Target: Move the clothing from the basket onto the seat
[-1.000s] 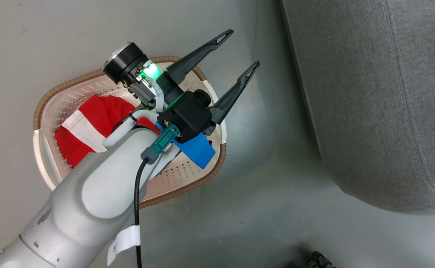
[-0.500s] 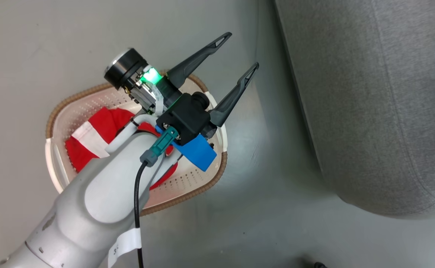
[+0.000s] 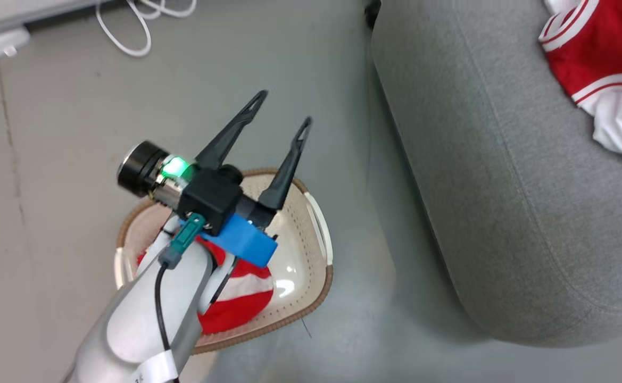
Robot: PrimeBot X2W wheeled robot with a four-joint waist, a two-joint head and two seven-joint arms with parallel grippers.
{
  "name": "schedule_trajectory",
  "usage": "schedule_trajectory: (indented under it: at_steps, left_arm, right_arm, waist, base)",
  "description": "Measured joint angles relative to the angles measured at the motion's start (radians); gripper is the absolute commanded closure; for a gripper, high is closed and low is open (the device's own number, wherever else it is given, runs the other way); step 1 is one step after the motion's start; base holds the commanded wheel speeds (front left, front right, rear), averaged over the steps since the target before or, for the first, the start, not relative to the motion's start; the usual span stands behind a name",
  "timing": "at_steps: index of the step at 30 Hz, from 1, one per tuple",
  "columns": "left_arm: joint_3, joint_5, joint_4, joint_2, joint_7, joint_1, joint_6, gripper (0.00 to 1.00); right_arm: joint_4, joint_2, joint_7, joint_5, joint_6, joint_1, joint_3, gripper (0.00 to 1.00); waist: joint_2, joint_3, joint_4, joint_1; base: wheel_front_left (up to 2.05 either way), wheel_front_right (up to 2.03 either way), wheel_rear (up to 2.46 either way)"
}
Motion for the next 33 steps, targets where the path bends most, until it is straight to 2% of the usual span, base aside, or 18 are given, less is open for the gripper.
schedule_trajectory:
  at_steps: [7, 17, 23, 33]
  left_arm:
    - [0.123, -0.002, -0.014, -0.013, 0.0, 0.128, 0.017, 0.0]
    - [0.301, 0.019, -0.048, -0.037, 0.0, 0.291, 0.034, 0.0]
    - [0.4, 0.037, -0.063, -0.058, 0.0, 0.387, 0.034, 0.0]
    - [0.495, 0.073, -0.072, -0.096, 0.0, 0.504, 0.009, 0.0]
  right_arm:
    - [-0.085, 0.035, 0.0, 0.005, 0.0, 0.098, 0.172, 0.0]
    - [-0.072, 0.069, 0.0, 0.044, 0.0, 0.207, 0.382, 0.0]
    - [-0.043, 0.087, 0.0, 0.061, 0.0, 0.26, 0.424, 0.0]
    - [0.009, 0.117, 0.0, 0.069, 0.0, 0.354, 0.414, 0.0]
  waist:
    - [0.0, -0.127, 0.03, -0.0001]
    - [0.0, -0.258, 0.111, -0.0002]
    - [0.0, -0.319, 0.155, -0.0001]
    - [0.0, -0.4, 0.19, -0.0002]
  base:
    - [0.0, 0.0, 0.0]
    - [0.0, 0.0, 0.0]
    - [0.0, 0.0, 0.0]
    - [0.0, 0.0, 0.0]
